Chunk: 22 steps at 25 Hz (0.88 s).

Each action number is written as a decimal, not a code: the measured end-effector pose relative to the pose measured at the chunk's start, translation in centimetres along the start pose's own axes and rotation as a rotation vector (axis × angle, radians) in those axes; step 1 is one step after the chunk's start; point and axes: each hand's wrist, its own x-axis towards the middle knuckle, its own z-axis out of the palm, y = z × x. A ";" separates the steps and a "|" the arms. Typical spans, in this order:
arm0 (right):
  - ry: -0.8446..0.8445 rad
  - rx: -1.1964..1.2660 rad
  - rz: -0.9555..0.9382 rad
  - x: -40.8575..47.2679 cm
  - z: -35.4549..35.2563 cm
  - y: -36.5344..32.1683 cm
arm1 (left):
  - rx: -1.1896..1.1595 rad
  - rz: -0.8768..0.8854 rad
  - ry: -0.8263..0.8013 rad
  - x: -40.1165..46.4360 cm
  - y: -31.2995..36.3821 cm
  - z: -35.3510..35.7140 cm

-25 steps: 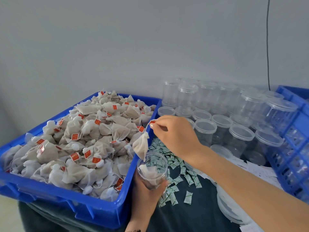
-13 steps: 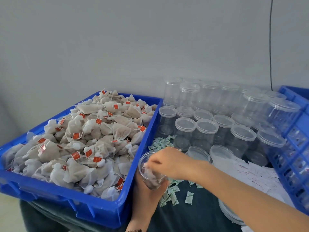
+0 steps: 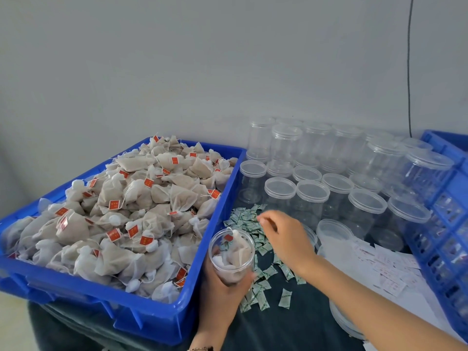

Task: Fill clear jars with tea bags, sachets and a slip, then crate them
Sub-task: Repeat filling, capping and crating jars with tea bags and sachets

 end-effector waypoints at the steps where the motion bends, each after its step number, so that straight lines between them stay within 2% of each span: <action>1: -0.088 -0.078 0.022 -0.4 0.7 1.5 | 0.001 -0.012 0.000 0.0 -0.1 0.0; 4: -0.471 -0.310 0.009 -2.4 2.7 5.3 | -0.006 -0.041 -0.004 -0.1 -0.4 0.0; 5: -0.543 -0.383 -0.030 -3.1 3.2 6.1 | -0.013 -0.045 -0.006 -0.2 -0.3 0.0; 8: -0.524 -0.478 -0.067 -3.9 3.5 6.5 | -0.018 -0.046 -0.011 -0.1 -0.2 0.0; 10: -0.427 -0.466 -0.042 -3.3 2.7 5.5 | -0.017 -0.034 -0.014 -0.1 -0.3 0.1; 13: -0.091 -0.147 0.062 -1.6 0.3 2.3 | -0.008 -0.020 -0.012 0.0 -0.1 0.0; 15: 0.028 0.113 0.036 -0.6 -1.1 -0.2 | -0.006 -0.015 -0.007 0.0 0.0 0.0; 17: -0.056 0.178 -0.073 0.1 -1.4 -2.1 | -0.008 -0.012 0.002 0.0 0.0 0.0; 19: -0.191 0.071 -0.110 0.5 -0.5 -3.2 | -0.004 -0.014 0.005 0.1 0.0 0.0; 22: -0.416 0.083 0.080 1.7 1.4 -3.9 | 0.006 -0.024 0.010 0.1 0.2 0.0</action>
